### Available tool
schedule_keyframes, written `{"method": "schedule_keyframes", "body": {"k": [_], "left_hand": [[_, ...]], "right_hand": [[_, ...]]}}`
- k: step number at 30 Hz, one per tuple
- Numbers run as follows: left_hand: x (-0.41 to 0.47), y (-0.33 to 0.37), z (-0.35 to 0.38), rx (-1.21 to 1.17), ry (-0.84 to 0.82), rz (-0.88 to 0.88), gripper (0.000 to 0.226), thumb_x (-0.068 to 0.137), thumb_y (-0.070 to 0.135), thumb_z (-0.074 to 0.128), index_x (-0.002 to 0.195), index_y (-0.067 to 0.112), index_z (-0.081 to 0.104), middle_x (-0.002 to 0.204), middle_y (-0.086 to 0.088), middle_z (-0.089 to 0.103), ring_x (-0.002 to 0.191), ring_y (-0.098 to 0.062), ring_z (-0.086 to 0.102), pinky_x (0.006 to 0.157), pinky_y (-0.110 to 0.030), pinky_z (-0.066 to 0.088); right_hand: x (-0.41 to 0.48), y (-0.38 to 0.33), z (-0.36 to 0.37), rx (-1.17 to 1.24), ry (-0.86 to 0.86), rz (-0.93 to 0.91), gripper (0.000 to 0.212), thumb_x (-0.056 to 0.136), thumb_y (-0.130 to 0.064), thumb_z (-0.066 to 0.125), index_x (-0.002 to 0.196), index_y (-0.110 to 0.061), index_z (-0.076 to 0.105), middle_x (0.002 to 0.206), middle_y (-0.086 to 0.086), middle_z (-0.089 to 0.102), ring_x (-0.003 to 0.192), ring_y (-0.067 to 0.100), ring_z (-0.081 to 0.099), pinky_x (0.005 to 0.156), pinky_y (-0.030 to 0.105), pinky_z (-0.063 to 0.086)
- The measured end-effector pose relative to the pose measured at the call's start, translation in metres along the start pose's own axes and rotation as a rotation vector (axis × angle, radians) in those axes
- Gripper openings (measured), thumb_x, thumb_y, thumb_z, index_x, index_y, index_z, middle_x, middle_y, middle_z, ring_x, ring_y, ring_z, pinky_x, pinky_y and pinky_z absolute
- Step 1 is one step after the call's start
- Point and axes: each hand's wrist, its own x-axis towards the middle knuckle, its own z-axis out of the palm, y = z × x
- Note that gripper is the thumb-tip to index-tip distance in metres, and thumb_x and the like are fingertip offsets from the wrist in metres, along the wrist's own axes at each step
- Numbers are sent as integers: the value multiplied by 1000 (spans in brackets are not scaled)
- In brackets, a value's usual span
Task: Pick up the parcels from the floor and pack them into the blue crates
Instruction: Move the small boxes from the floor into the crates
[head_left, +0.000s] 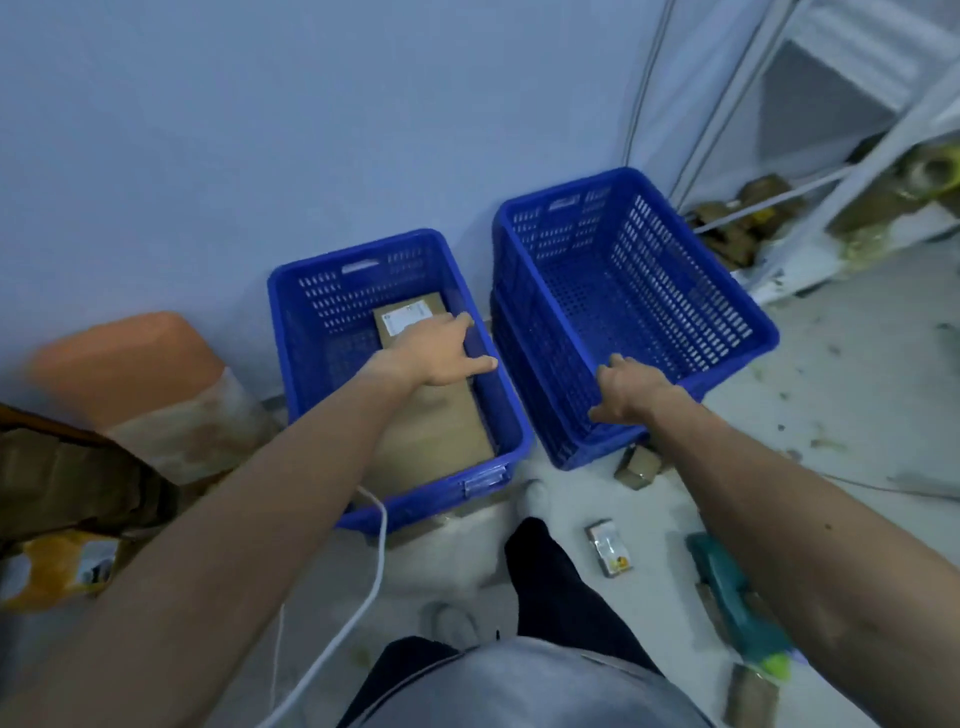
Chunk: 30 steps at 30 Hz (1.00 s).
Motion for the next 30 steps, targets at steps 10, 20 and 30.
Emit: {"method": "schedule_keyframes", "body": {"k": [10,20,30], "left_hand": [[-37,94,58,9,-102,151,86,83,74,54,145,16,39,136,-8,53,120,-28,55,98,-44,47],[-53,203,139,1,-180,152,60,96,50,51,144,16,41,137,-7,52,119,-27,53,91,-38,44],[-65,286,255,21,-356,105,55,98,45,52,143,16,42,139,-10,53,122,-27,54,102,-39,44]], "right_hand": [[-121,52,95,119,-84,226,65,88,-51,56,142,-17,45,142,14,43,129,31,45,104,38,41],[-179,112,186,220,-139,268,68,91,-55,54,140,-9,42,143,15,40,131,31,42,102,41,41],[-170,192,271,264,-150,169,61,89,-51,59,132,-9,48,133,13,46,122,29,48,94,40,44]]}}
